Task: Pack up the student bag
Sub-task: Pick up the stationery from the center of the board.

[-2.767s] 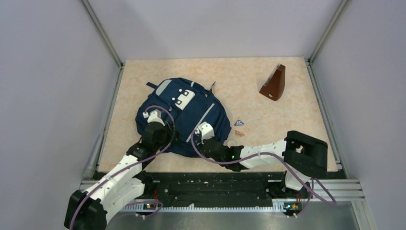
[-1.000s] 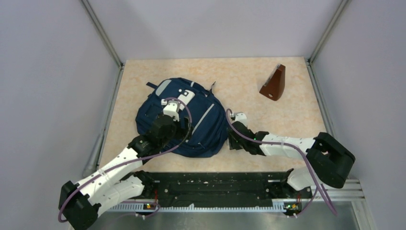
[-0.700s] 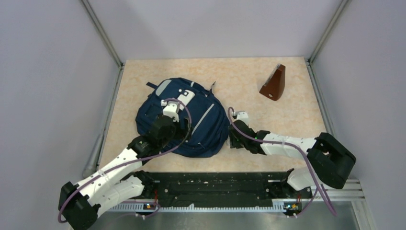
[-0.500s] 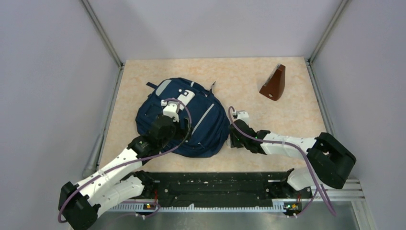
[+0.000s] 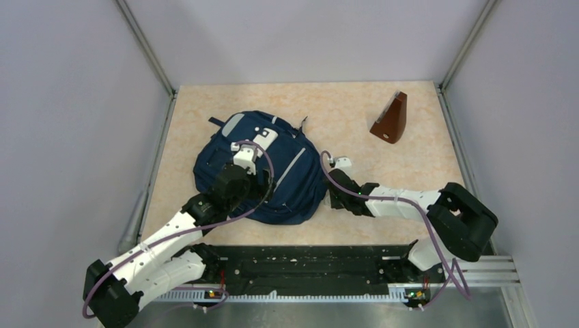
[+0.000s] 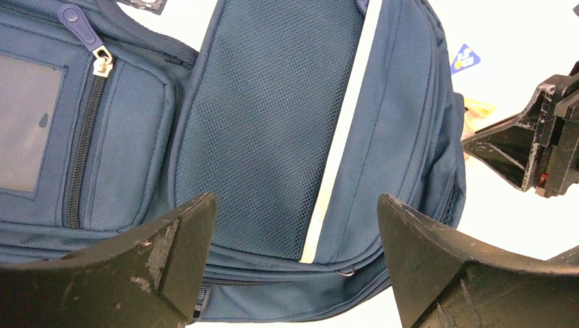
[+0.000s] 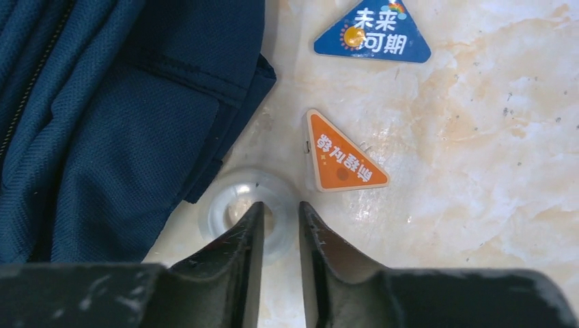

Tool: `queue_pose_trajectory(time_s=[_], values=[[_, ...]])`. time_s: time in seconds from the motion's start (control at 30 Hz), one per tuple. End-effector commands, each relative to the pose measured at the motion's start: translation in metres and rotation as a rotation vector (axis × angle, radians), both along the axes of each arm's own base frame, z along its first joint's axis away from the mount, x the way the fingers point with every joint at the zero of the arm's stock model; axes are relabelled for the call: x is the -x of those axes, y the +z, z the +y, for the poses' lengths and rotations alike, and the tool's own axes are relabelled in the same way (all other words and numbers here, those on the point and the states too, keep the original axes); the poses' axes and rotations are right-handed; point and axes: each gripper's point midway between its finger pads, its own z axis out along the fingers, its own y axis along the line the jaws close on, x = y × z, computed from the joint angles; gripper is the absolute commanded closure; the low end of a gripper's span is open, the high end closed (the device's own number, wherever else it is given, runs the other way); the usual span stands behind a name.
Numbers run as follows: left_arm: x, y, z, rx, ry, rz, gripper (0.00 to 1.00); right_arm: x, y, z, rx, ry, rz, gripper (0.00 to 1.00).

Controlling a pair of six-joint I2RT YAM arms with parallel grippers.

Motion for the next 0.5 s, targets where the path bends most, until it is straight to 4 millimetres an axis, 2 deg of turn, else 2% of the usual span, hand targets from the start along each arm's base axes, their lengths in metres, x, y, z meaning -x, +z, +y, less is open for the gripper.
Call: queue_pose_trajectory(time_s=[0.0,0.17,0.3,0.47], values=[[0.001,0.007,-0.010,0.010,-0.065,-0.029,0.08,-0.005,0.001,-0.004,0.031,-0.013,-0.001,0.81],[0.006,0.009,-0.030,0.024,-0.169,-0.030,0.08,-0.006,0.015,-0.005,0.006,-0.021,-0.025,0.94],[0.009,0.010,-0.052,0.002,-0.237,-0.034,0.09,-0.007,0.036,-0.005,-0.028,-0.023,-0.064,0.98],[0.010,0.010,-0.080,0.000,-0.285,-0.038,0.09,-0.010,0.063,-0.017,-0.047,-0.041,-0.118,0.98]])
